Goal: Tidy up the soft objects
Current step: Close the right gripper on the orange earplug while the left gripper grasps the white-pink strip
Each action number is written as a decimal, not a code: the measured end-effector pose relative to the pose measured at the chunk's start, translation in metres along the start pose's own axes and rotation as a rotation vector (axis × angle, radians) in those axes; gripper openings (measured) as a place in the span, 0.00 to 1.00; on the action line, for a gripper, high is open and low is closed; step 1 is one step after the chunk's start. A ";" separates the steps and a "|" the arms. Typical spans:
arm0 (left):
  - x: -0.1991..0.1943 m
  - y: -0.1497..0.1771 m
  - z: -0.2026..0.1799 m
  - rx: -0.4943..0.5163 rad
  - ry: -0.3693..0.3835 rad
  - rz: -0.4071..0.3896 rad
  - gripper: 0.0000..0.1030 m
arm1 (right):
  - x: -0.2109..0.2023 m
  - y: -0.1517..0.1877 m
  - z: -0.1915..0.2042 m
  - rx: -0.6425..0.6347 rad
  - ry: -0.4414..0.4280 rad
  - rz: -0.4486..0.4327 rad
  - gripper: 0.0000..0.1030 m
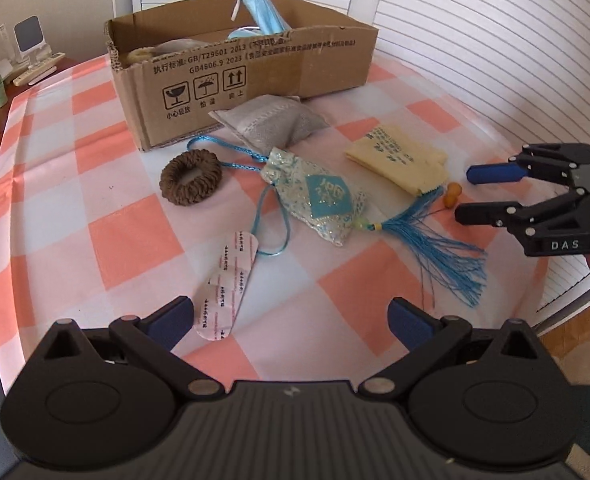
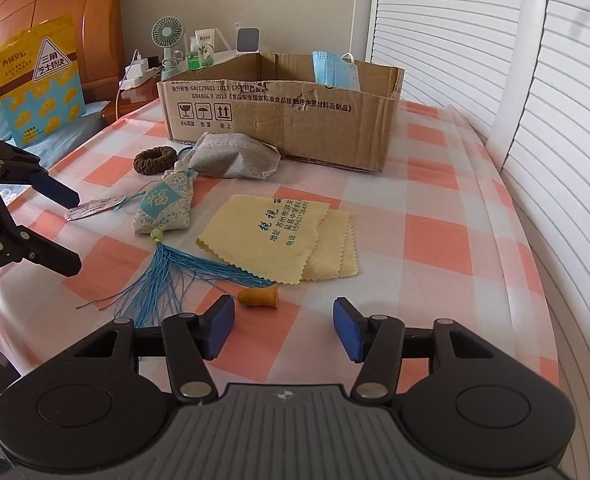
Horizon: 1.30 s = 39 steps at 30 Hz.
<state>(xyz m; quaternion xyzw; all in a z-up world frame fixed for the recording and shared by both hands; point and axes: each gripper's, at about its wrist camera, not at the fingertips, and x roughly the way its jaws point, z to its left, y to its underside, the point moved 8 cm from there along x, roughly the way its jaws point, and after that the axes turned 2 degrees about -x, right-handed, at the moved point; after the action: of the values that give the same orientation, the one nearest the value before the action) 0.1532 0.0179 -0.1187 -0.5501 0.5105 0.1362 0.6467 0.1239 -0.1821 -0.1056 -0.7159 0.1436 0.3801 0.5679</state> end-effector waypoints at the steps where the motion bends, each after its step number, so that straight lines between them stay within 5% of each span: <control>1: 0.000 0.000 0.001 0.006 -0.016 -0.001 0.95 | 0.000 0.000 0.000 0.001 0.001 0.000 0.58; 6: -0.002 -0.009 0.014 0.009 -0.069 -0.034 0.61 | -0.002 0.001 0.001 -0.002 0.001 0.001 0.58; 10: -0.003 -0.013 0.023 0.020 -0.085 -0.044 0.47 | -0.002 0.001 0.001 -0.002 0.001 0.002 0.58; 15: -0.004 -0.014 0.023 0.035 -0.081 -0.050 0.17 | -0.004 0.001 0.004 -0.005 -0.007 0.001 0.58; 30: -0.010 -0.011 0.023 0.032 -0.092 -0.057 0.16 | 0.003 -0.006 0.018 -0.031 -0.040 0.000 0.55; 35: -0.013 -0.011 0.022 0.034 -0.092 -0.061 0.16 | 0.006 -0.011 0.023 -0.056 -0.027 -0.002 0.28; 39: -0.019 -0.011 0.021 0.032 -0.090 -0.069 0.16 | 0.005 -0.013 0.024 -0.067 -0.017 -0.010 0.24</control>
<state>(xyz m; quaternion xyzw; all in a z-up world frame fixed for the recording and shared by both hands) 0.1641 0.0393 -0.0999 -0.5501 0.4636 0.1302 0.6823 0.1262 -0.1553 -0.1012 -0.7318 0.1224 0.3880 0.5467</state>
